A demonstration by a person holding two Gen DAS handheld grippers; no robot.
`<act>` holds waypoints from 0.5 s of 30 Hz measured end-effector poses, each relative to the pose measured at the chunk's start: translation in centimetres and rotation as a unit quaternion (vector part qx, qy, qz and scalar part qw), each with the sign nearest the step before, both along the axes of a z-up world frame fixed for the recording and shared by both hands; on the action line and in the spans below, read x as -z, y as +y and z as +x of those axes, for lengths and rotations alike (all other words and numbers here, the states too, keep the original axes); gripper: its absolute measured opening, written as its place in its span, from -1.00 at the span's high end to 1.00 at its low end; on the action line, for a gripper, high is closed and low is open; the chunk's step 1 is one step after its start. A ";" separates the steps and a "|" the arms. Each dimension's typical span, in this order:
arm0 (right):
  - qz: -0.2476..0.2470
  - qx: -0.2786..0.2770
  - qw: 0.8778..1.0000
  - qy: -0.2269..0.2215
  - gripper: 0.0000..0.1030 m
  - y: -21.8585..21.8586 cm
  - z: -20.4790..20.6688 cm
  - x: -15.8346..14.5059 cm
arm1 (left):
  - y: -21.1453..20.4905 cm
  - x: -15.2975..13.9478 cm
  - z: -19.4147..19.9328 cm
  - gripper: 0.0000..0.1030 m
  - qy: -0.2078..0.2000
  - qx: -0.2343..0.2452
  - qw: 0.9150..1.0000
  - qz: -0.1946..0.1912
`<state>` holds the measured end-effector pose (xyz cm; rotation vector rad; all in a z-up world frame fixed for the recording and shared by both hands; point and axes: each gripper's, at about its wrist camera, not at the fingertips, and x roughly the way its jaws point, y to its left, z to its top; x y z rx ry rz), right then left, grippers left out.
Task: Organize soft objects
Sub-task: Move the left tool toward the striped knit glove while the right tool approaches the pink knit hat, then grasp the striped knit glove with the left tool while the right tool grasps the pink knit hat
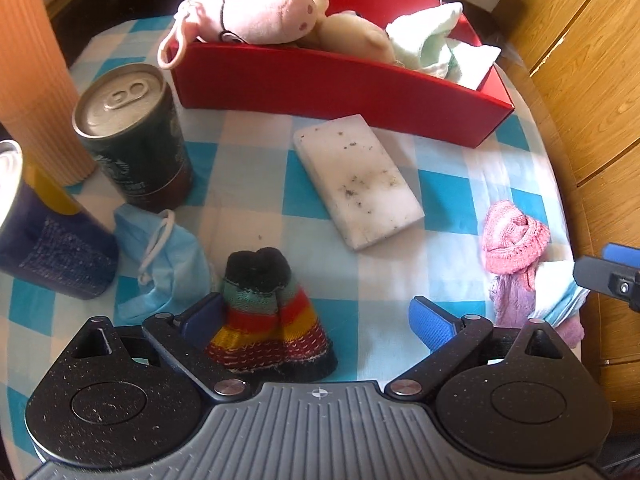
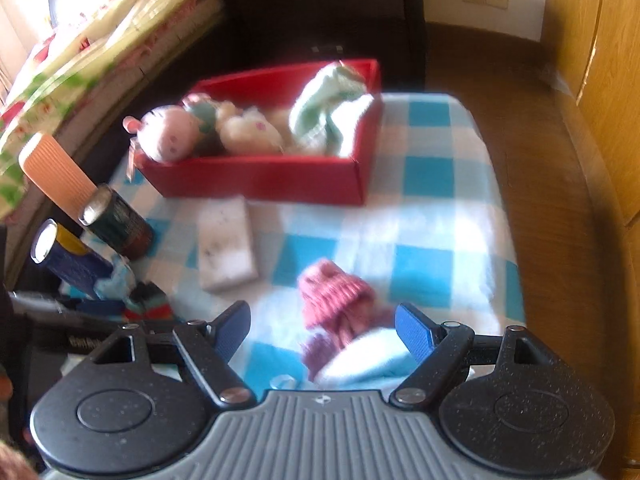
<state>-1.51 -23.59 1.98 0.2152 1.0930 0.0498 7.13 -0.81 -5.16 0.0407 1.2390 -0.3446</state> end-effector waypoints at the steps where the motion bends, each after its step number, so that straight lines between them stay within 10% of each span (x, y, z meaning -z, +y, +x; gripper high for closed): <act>1: -0.005 0.003 1.000 0.006 -0.13 -0.4 -0.1 0.2 | -0.1 0.1 0.1 -0.83 0.001 0.001 1.000 0.000; 15: -0.005 0.023 0.997 0.075 -0.13 -2.9 0.5 3.6 | -1.0 1.7 0.4 -0.70 0.011 0.007 1.000 0.011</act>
